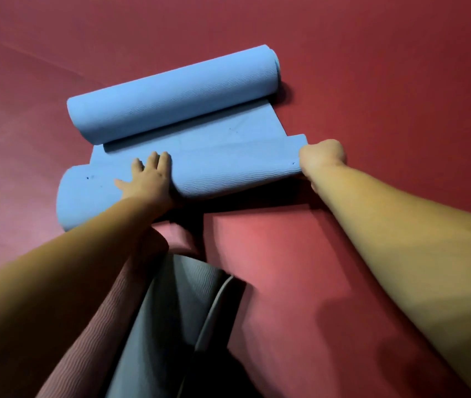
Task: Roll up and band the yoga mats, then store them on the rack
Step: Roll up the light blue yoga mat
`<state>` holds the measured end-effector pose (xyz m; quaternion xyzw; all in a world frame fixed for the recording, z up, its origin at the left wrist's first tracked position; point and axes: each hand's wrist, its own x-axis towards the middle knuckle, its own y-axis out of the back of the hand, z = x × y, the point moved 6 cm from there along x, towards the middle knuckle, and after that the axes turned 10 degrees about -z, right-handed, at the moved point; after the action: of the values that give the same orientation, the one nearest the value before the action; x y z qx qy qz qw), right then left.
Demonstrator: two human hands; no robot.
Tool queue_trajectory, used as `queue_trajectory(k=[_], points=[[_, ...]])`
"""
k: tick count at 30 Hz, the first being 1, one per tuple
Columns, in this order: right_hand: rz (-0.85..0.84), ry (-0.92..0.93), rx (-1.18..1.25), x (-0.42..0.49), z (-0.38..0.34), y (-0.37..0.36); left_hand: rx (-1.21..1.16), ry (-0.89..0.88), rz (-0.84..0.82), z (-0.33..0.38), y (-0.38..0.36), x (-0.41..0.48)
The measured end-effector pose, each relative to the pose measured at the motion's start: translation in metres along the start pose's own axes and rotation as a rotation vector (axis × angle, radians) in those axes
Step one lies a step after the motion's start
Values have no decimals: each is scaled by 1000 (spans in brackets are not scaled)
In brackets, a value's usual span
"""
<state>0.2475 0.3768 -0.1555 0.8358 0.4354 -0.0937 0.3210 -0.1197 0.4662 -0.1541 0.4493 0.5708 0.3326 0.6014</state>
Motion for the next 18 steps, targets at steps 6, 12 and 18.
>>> queue_trajectory(k=[6,12,18], points=[[188,-96,32,2,52,91,26,-160,57,105,3,9],[358,-185,-27,-22,108,199,36,-390,82,227,8,-4],[446,-353,-56,-70,171,311,115,-604,121,354,12,-59]])
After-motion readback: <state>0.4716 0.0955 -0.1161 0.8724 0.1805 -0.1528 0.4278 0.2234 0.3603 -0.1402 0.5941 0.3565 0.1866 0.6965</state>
